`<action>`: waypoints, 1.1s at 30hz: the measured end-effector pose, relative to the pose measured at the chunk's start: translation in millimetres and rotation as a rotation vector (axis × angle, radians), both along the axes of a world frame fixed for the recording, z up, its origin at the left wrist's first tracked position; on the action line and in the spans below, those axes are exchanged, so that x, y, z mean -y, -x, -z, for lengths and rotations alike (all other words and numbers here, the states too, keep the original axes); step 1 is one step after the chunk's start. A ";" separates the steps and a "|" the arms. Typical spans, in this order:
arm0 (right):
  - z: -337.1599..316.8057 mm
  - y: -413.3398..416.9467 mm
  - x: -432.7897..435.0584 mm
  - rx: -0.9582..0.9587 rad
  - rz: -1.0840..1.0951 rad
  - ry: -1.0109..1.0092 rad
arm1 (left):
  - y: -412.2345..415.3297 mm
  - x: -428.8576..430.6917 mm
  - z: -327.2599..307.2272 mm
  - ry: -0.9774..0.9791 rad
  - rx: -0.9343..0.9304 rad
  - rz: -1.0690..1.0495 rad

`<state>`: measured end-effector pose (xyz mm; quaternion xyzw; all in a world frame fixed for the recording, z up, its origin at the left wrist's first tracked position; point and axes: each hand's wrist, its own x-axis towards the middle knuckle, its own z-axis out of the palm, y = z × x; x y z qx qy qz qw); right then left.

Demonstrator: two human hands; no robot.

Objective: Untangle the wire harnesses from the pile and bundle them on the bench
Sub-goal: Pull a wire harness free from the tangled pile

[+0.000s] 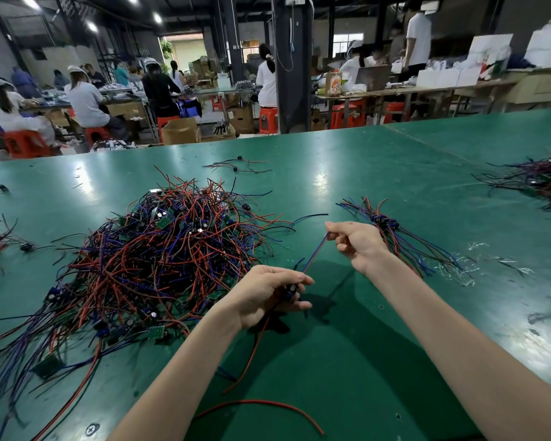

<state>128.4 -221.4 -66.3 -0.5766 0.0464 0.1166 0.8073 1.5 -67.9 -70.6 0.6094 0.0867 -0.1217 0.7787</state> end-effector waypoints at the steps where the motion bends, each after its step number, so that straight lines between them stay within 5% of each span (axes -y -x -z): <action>1: 1.0 -0.1 -1.4 0.073 0.027 0.030 | -0.1 0.0 0.1 0.002 0.000 -0.002; 6: 3.8 1.8 -6.0 0.266 0.079 0.097 | -0.6 -0.5 0.7 0.004 0.004 0.000; 17: 3.3 2.7 -3.5 0.097 0.050 -0.013 | -1.1 0.2 0.9 -0.014 0.013 0.006; 33: 1.5 4.9 -2.9 0.119 0.031 -0.009 | 1.0 1.0 -0.9 -0.035 0.015 0.025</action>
